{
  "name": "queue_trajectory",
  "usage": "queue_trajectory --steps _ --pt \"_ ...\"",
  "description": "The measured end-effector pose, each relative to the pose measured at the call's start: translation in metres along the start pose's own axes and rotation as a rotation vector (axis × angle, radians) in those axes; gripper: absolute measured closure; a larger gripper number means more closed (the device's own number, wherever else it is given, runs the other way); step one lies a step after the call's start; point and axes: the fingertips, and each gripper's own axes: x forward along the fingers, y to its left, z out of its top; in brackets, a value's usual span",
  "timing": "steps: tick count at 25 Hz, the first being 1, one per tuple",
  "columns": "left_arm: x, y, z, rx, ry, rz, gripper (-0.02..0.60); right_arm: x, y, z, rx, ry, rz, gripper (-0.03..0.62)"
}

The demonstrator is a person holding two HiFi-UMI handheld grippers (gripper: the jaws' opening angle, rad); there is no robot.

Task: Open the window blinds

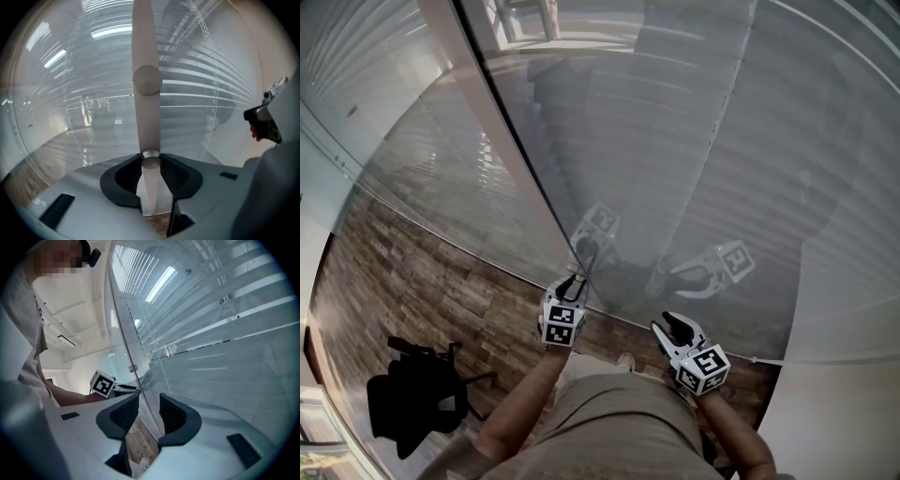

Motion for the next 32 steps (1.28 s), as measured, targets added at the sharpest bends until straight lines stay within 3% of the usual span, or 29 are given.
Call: queue_trajectory --steps 12,17,22,29,32 --pt "0.001 0.004 0.000 -0.308 -0.031 -0.144 0.446 0.003 -0.002 0.002 -0.008 -0.001 0.010 0.457" --pt "0.001 0.007 0.001 -0.529 -0.049 -0.234 0.446 0.005 -0.002 0.006 -0.011 -0.005 0.012 0.457" --pt "0.002 0.006 -0.001 -0.696 -0.064 -0.313 0.446 0.005 -0.003 0.007 -0.014 -0.006 0.013 0.457" --pt "0.002 0.007 0.002 -0.894 -0.096 -0.413 0.446 0.008 -0.001 0.007 -0.012 -0.002 0.014 0.457" --pt "0.004 0.007 -0.001 -0.927 -0.096 -0.442 0.446 0.009 0.000 0.001 -0.010 -0.001 0.015 0.457"
